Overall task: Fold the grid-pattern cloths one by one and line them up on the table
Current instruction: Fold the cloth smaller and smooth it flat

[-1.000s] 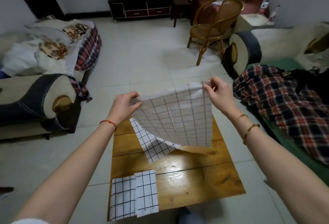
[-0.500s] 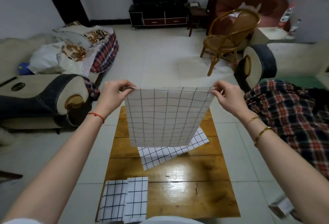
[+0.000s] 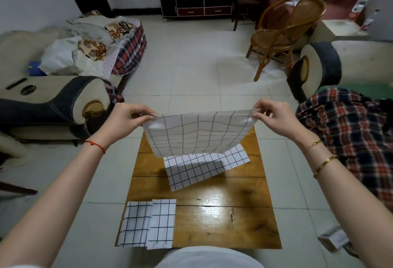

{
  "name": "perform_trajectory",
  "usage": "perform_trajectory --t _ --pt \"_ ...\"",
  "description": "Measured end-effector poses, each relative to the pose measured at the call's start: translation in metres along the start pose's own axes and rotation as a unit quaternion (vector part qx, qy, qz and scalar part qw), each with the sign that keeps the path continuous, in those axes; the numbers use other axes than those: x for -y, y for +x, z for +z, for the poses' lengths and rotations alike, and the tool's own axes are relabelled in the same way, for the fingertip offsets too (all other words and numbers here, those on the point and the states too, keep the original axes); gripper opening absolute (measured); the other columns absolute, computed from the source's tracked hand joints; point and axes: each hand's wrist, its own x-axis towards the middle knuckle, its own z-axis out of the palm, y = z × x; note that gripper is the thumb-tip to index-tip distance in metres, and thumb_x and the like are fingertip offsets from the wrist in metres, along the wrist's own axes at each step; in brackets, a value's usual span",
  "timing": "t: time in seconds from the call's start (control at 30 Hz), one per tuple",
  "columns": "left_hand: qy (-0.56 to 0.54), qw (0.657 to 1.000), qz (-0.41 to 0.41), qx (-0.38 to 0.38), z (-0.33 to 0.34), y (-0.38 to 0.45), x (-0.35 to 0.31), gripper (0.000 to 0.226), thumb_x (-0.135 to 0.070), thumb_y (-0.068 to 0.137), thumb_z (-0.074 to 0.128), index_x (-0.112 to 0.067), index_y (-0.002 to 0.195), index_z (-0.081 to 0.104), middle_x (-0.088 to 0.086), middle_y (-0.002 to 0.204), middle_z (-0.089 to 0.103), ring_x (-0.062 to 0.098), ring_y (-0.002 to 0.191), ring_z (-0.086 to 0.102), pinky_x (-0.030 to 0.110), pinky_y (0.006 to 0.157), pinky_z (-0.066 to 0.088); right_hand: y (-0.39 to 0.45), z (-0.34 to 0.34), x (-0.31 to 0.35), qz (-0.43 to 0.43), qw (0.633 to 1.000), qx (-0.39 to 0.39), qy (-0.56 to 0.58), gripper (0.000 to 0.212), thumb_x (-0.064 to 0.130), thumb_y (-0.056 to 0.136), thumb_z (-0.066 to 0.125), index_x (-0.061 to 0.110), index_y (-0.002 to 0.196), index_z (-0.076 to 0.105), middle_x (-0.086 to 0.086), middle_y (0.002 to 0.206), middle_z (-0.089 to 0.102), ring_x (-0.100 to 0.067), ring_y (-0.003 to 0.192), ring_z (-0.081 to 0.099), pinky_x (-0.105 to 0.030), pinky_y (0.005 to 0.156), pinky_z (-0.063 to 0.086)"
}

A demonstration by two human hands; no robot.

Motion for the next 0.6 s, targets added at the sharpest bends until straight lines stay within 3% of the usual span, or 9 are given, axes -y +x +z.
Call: perform_trajectory --t 0.07,0.17,0.27,0.4,0.47,0.6 --pt "-0.014 1.000 -0.005 0.021 -0.004 -0.004 -0.001 0.018 -0.017 0.084 0.069 -0.022 0.101 0.072 -0.012 0.096 0.071 0.000 0.091 0.066 0.012 0.077 0.053 -0.006 -0.004 0.003 -0.001 1.000 0.005 0.016 0.004 0.017 0.086 0.070 0.017 0.088 0.067 0.005 0.082 0.067 -0.004 0.074 0.059 -0.011 0.064 0.043" --pt "-0.060 0.997 -0.034 0.039 -0.011 -0.008 0.001 0.017 -0.018 0.082 0.070 -0.025 0.097 0.072 -0.012 0.089 0.073 0.004 0.086 0.069 0.021 0.074 0.058 -0.013 -0.010 0.008 0.012 0.999 0.015 0.049 0.008 0.017 0.086 0.070 0.012 0.091 0.068 -0.004 0.084 0.068 -0.018 0.079 0.063 -0.029 0.069 0.051" --pt "-0.108 0.991 -0.062 0.055 -0.019 -0.010 -0.003 0.016 -0.020 0.080 0.070 -0.025 0.095 0.073 -0.010 0.090 0.074 0.008 0.087 0.070 0.023 0.074 0.059 -0.021 -0.018 0.013 0.022 0.995 0.034 0.095 0.010 0.016 0.085 0.070 0.009 0.092 0.068 -0.012 0.083 0.068 -0.025 0.078 0.064 -0.036 0.074 0.052" --pt "-0.155 0.981 -0.082 0.078 -0.028 -0.008 -0.009 0.020 -0.027 0.077 0.071 -0.019 0.094 0.077 -0.001 0.090 0.075 0.017 0.085 0.072 0.031 0.071 0.061 -0.027 -0.027 0.019 0.033 0.987 0.059 0.147 0.013 0.018 0.085 0.071 0.009 0.094 0.068 -0.012 0.085 0.069 -0.023 0.080 0.067 -0.034 0.076 0.055" --pt "-0.182 0.974 -0.101 0.091 -0.032 -0.007 -0.010 0.024 -0.033 0.073 0.072 -0.021 0.094 0.076 0.002 0.089 0.075 0.018 0.083 0.072 0.028 0.068 0.060 -0.028 -0.030 0.020 0.041 0.982 0.068 0.172 0.016 0.021 0.083 0.071 0.009 0.094 0.068 -0.009 0.087 0.070 -0.021 0.081 0.068 -0.031 0.078 0.055" --pt "-0.210 0.961 -0.137 0.119 -0.037 0.000 -0.006 0.023 -0.027 0.077 0.072 -0.017 0.097 0.074 0.007 0.092 0.075 0.023 0.087 0.071 0.036 0.076 0.061 -0.026 -0.033 0.023 0.047 0.972 0.068 0.221 0.022 0.024 0.082 0.069 0.005 0.094 0.068 -0.008 0.086 0.068 -0.014 0.078 0.063 -0.023 0.075 0.051"
